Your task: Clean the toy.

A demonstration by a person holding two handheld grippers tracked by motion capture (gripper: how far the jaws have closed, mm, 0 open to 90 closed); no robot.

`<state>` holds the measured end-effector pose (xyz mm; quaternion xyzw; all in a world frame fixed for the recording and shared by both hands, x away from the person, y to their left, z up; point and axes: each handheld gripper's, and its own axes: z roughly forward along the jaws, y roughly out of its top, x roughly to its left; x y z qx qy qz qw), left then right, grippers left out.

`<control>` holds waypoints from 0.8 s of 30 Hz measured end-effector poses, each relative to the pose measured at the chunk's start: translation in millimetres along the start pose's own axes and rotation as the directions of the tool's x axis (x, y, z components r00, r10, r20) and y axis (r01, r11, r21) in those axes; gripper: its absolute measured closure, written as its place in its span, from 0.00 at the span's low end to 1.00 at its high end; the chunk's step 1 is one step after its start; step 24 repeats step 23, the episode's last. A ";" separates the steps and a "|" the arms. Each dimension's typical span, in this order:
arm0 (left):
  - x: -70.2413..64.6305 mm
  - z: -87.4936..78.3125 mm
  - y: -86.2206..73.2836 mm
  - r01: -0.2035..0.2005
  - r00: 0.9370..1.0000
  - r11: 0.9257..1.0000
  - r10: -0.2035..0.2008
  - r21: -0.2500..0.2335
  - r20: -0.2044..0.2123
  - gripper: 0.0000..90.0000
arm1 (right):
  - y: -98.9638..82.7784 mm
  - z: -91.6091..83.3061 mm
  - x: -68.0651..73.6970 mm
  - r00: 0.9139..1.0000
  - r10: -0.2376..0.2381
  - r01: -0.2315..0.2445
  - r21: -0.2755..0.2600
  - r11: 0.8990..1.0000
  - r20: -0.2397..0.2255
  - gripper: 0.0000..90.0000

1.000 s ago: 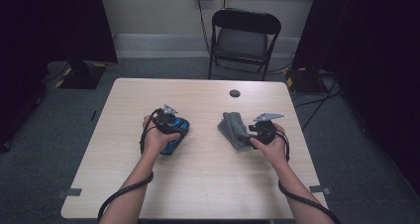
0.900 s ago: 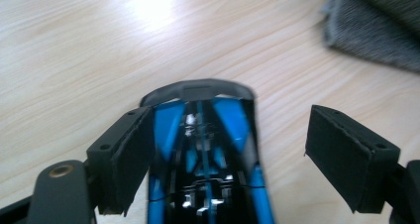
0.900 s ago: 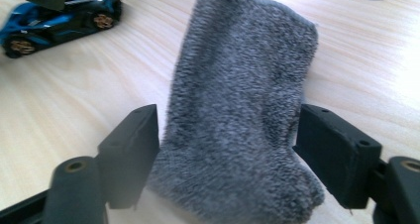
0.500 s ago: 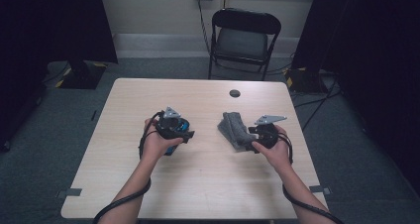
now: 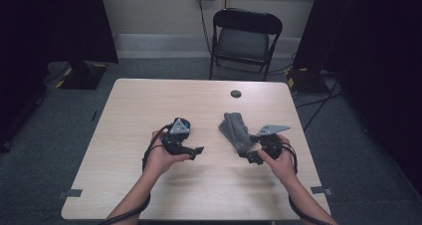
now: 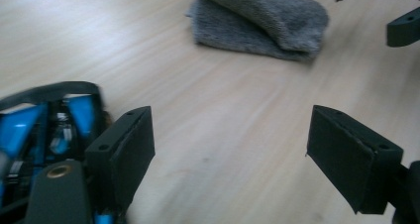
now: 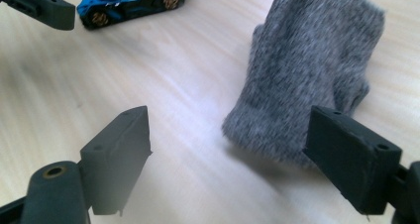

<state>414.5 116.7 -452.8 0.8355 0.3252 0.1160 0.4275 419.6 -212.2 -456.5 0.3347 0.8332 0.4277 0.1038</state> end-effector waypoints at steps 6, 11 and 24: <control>-18.5 5.2 -13.0 -0.055 0.997 0.998 0.053 0.024 0.053 0.19 | -13.5 -6.7 6.4 1.000 -0.002 0.002 0.008 1.000 -0.010 0.18; -28.8 8.6 -24.9 -0.077 0.994 0.996 0.073 0.043 0.085 0.19 | -26.5 -8.9 11.2 1.000 -0.014 0.014 0.032 0.999 -0.012 0.18; -45.4 17.7 -39.8 -0.111 0.986 0.991 0.101 0.069 0.133 0.19 | -50.3 -5.3 17.6 1.000 -0.017 0.018 0.083 0.996 -0.011 0.18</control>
